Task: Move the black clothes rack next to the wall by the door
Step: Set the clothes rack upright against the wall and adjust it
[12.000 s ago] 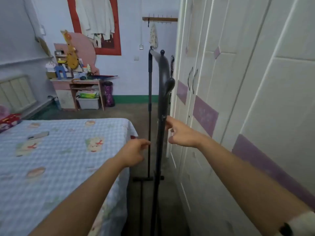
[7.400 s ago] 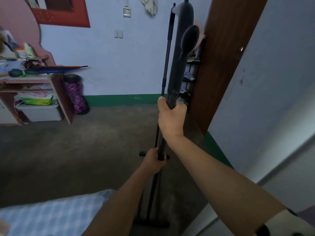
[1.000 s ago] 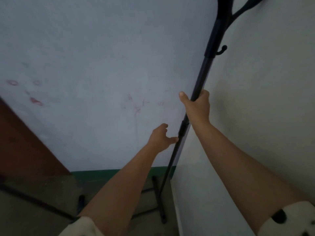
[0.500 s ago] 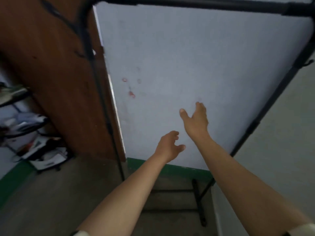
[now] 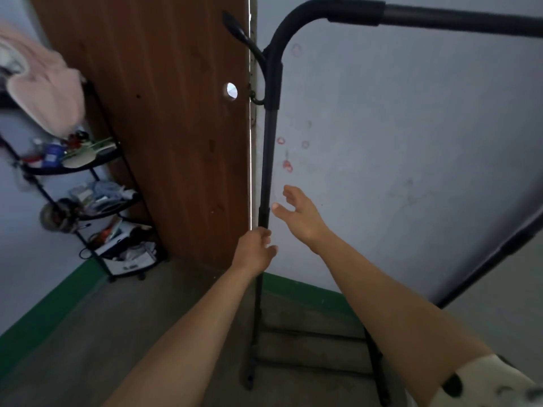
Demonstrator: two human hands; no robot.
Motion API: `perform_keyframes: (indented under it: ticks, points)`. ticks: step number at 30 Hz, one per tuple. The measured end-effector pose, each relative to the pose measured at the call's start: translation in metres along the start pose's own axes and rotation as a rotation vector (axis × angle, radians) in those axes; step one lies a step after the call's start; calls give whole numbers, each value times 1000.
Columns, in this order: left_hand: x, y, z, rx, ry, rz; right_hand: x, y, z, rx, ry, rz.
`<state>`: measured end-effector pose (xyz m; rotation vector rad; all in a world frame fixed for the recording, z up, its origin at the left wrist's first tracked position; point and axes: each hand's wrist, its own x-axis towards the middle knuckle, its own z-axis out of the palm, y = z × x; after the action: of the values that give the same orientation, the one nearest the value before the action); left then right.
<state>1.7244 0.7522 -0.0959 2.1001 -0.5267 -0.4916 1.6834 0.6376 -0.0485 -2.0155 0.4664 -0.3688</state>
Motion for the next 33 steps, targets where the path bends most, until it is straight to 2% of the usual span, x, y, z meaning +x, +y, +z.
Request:
perform_keyframes:
  ticks: [12, 16, 24, 33]
  points:
    - [103, -17, 6, 19, -17, -105, 104, -22, 2, 376, -80, -157]
    - [122, -24, 16, -41, -4, -113, 122, -27, 11, 485, -173, -152]
    - [153, -25, 10, -28, -81, -36, 153, -28, 31, 526, 143, -77]
    - [188, -22, 4, 5, -136, 47, 184, -25, 35, 519, 279, -91]
